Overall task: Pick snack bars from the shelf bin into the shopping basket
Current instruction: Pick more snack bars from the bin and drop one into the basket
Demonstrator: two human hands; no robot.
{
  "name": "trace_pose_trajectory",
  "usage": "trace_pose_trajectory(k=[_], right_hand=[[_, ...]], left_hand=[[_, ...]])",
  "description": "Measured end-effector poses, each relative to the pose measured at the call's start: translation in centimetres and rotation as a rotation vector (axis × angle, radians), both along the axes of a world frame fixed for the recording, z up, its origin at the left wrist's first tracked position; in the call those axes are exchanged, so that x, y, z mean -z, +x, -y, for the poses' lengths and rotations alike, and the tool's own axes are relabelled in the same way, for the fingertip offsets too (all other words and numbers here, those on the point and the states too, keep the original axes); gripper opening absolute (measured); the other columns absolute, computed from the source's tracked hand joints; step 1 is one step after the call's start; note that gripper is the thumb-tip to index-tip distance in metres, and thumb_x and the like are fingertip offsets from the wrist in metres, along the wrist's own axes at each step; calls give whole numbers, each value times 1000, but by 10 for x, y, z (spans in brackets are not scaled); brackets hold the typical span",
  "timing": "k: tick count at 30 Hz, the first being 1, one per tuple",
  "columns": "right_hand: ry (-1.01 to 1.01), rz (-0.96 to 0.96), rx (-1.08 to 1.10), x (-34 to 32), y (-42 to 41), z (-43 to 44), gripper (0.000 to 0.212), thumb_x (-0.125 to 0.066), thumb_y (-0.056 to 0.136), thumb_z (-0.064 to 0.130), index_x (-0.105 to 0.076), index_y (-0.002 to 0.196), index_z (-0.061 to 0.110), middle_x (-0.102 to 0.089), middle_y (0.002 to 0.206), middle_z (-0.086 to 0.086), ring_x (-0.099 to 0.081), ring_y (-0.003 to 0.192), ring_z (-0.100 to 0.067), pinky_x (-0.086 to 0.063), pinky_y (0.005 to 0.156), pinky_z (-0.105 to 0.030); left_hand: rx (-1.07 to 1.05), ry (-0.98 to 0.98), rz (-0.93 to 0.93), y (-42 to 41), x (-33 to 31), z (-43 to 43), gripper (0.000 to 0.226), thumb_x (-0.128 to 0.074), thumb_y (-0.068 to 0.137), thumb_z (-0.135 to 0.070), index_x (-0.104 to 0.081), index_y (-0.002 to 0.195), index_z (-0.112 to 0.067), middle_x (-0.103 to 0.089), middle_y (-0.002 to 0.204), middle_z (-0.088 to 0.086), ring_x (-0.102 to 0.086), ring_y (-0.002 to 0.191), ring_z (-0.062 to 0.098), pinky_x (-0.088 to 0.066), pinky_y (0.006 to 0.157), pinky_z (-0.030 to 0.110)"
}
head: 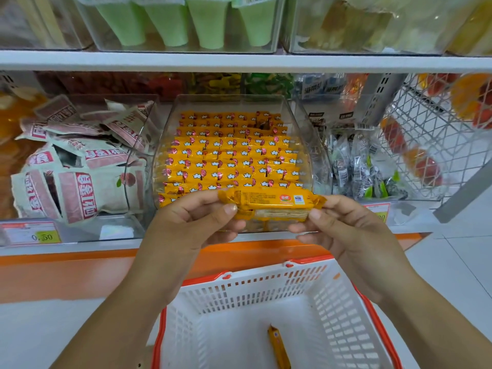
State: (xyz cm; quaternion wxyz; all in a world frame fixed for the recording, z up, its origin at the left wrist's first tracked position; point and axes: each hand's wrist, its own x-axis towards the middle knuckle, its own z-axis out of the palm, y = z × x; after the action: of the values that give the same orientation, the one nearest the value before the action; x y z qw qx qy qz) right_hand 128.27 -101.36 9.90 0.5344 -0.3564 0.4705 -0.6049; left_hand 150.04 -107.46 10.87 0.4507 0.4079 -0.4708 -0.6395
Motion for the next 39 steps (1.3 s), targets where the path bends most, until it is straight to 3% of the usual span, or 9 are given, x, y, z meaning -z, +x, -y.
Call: trace_pose_trajectory(k=[5,10,14,17,21,25,29,32,39], right_hand=[[11,-84,-31,7,1,2,39,-89,54,52,-68,66,22,-72,103,-16,-69,102,-31,-56,89,-35],[-45,30,-28,9,2,1,19,-82,61,33,-66,65,23,-68,75,-1,-71,86,-19,-59,78,-30],[-66,-135,90,7,7,-1,30,-81,64,35,-61,81,19,-75,91,-8,-74,83,-28,-61,75,-39],[-61,-250,155,6,9,-2,15,-67,76,21,-60,86,12,-75,92,-2,-74,73,-27,-61,71,-34],[-51,-307,110,3,11,-6,31,-74,68,45,-70,88,22,-75,92,-6,-75,78,-27,-59,82,-37],[-22,-268,50,3,7,-4,44,-79,63,32,-64,102,17,-73,93,-19,-74,84,-27,-57,86,-35],[-65,-178,19,9,2,0,53,-88,55,51,-70,96,24,-75,100,-14,-73,89,-34,-59,81,-33],[-84,-118,20,11,2,1,41,-86,58,45,-73,90,23,-74,97,-17,-73,88,-35,-59,75,-30],[-60,-133,-10,13,5,2,60,-89,54,51,-68,101,21,-73,101,-16,-72,93,-35,-57,82,-36]], left_hand=[[-7,12,26,0,5,3,8,-68,69,-26,-76,66,-26,-75,83,1,-73,82,16,-59,76,25],[-29,36,-8,-3,11,2,12,-67,73,-22,-67,78,-11,-72,85,10,-71,81,20,-59,71,26],[-102,-12,129,-8,8,0,14,-65,87,-18,-60,100,-15,-76,82,4,-73,72,17,-61,68,29],[-153,-71,172,-9,6,-4,10,-66,89,-15,-65,97,-21,-75,80,2,-72,67,15,-60,64,26],[-145,-64,179,-7,4,-6,10,-69,82,-22,-76,88,-27,-77,82,-3,-74,70,17,-59,66,22],[-28,-38,164,-4,1,-5,33,-71,67,-27,-71,99,-33,-77,88,-7,-75,81,14,-57,74,18],[-16,-12,117,-2,2,-3,26,-65,86,-8,-72,101,-27,-78,92,-3,-75,85,16,-57,72,17],[4,8,93,-2,4,-2,26,-58,92,-4,-73,106,-21,-77,98,4,-75,90,21,-59,76,23],[11,-73,157,-3,3,-1,29,-58,92,-18,-66,118,-30,-77,84,7,-75,82,19,-60,74,26]])
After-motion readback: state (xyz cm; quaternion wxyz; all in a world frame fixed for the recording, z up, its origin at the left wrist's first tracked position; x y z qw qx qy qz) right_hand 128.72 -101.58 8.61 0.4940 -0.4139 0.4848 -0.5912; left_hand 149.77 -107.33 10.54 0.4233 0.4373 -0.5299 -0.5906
